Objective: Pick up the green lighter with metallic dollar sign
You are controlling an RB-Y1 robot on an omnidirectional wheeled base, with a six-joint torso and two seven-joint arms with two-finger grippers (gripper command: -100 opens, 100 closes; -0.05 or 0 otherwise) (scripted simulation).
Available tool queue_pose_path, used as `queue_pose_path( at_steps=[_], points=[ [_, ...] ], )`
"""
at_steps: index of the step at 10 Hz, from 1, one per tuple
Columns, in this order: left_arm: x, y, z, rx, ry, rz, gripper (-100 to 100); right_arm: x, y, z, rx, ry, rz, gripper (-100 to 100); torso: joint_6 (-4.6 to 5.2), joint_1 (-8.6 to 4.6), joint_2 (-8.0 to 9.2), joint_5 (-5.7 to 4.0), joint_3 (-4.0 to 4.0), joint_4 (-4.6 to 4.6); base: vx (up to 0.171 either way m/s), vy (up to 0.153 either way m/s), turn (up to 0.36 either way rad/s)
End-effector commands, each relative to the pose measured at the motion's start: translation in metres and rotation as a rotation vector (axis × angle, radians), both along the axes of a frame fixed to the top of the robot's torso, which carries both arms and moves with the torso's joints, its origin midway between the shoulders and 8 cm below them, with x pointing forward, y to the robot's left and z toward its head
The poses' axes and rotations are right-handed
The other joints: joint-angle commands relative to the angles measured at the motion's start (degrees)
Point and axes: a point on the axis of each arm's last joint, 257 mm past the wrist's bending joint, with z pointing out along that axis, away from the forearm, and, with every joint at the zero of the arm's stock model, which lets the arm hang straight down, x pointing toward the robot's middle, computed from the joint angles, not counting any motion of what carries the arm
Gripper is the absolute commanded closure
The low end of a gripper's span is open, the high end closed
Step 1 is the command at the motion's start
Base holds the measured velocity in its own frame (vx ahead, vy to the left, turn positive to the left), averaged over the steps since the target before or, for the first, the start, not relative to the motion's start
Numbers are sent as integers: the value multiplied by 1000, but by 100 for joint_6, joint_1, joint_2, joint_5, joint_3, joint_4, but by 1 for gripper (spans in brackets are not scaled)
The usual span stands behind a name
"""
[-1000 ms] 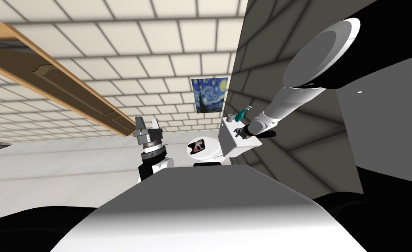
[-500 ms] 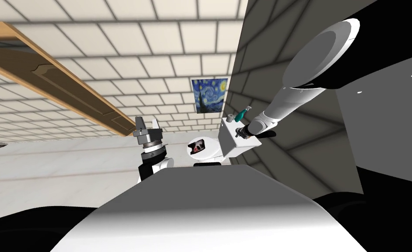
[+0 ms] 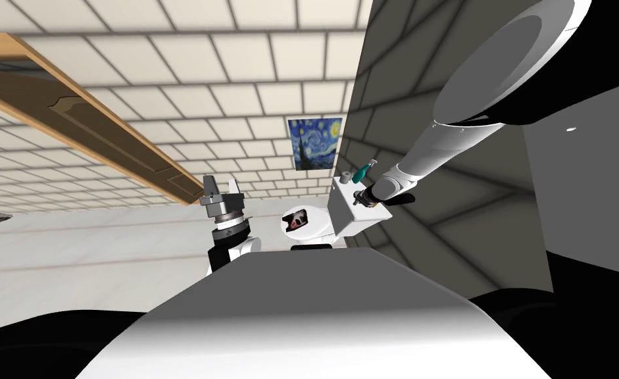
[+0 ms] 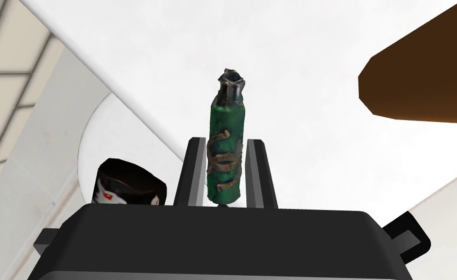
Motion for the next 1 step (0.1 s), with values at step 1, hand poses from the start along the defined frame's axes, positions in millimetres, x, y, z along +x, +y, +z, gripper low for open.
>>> queue_pose_path(
  at_steps=[1],
  points=[
    [0,0,0,0,0,0,0,0,0,0,0,0,0,0,0,0,0,0,0,0,0,0,0]
  ],
)
